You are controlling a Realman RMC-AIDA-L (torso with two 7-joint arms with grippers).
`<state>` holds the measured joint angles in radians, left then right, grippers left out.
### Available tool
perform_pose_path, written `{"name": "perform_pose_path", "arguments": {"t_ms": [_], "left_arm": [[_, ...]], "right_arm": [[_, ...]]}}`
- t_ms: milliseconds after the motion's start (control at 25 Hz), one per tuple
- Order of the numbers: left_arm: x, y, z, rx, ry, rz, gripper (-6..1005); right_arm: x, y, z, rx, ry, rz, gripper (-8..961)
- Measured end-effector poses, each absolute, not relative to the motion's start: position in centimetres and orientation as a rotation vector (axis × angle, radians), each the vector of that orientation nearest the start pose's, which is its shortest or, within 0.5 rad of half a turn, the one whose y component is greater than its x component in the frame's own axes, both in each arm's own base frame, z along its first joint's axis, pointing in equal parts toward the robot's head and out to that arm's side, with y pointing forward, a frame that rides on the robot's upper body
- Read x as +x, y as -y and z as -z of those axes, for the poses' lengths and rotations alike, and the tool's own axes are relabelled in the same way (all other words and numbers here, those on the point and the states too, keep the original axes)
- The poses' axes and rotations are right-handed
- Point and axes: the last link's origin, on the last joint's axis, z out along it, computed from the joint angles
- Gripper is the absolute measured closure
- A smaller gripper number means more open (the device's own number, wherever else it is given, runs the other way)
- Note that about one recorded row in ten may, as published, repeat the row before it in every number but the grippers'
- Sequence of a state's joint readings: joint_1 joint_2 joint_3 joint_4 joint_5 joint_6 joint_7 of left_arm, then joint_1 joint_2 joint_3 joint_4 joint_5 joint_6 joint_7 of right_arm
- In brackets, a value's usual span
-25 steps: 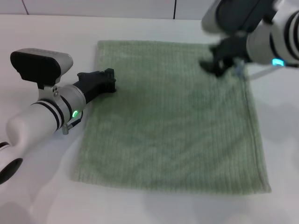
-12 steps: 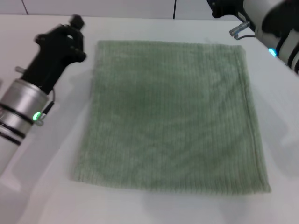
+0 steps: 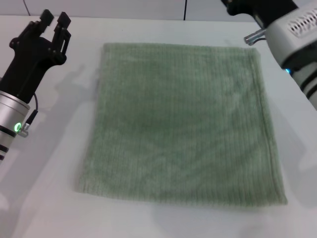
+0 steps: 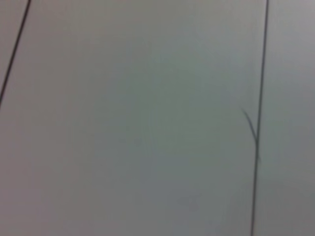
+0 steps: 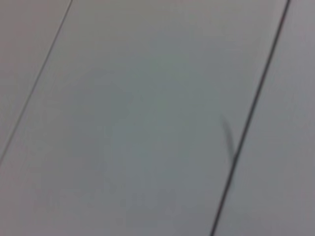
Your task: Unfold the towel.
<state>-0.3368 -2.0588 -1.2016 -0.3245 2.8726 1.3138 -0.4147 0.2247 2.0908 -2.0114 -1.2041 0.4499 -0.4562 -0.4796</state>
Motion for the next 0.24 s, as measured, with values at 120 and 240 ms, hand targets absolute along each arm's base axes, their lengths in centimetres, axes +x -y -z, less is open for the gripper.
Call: {"name": "perform_pose_path", "arguments": {"t_ms": [120, 240], "left_arm": [[-29.2, -32.0, 0.0, -1.659, 0.489, 1.059, 711], [-29.4, -32.2, -0.2, -1.648, 0.497, 1.048, 556]], "right_arm": [[16.1, -35.1, 2.0, -1.703, -0.040, -0.698, 364], [17.0, -34.9, 2.1, -1.674, -0.036, -0.741, 364]]}}
